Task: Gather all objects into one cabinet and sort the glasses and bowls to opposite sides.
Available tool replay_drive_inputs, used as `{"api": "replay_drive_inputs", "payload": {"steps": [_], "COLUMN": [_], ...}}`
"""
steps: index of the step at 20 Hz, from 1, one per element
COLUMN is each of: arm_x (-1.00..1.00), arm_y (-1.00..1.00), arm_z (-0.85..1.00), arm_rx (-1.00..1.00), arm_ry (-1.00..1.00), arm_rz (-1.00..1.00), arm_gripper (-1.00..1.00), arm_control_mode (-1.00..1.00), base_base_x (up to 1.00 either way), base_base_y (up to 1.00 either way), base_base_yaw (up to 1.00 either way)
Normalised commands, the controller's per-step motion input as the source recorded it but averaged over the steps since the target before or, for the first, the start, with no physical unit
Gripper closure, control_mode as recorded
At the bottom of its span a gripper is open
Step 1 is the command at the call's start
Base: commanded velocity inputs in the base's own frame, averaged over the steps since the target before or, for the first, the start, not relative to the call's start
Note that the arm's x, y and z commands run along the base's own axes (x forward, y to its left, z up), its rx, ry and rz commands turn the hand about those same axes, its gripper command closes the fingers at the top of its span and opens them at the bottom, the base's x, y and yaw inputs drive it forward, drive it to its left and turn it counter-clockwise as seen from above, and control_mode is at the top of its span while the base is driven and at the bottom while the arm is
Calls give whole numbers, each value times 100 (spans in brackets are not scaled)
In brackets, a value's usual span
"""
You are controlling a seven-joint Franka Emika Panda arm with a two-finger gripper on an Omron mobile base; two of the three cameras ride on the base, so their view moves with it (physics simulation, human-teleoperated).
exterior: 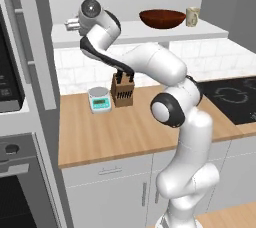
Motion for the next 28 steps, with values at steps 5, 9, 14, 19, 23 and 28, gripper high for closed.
{"api": "replay_drive_inputs", "payload": {"steps": [5, 9, 14, 19, 23, 28], "arm_x": [-88, -100, -96, -42, -7, 4], "arm_y": [-75, -98, -100, -100, -100, -100], "arm_z": [17, 0, 5, 16, 22, 41], "arm_rx": [15, 15, 9, 1, -6, -9], "arm_ry": [0, 2, -4, -10, -10, -8], "arm_rz": [-1, 0, 0, 0, 0, 0], "arm_gripper": [-100, -100, -100, -100, -100, -100], "arm_control_mode": [-100, -100, -100, -100, -100, -100], "base_base_x": [0, 0, 0, 0, 0, 0], "base_base_y": [0, 0, 0, 0, 0, 0], "base_base_yaw": [0, 0, 0, 0, 0, 0]}}
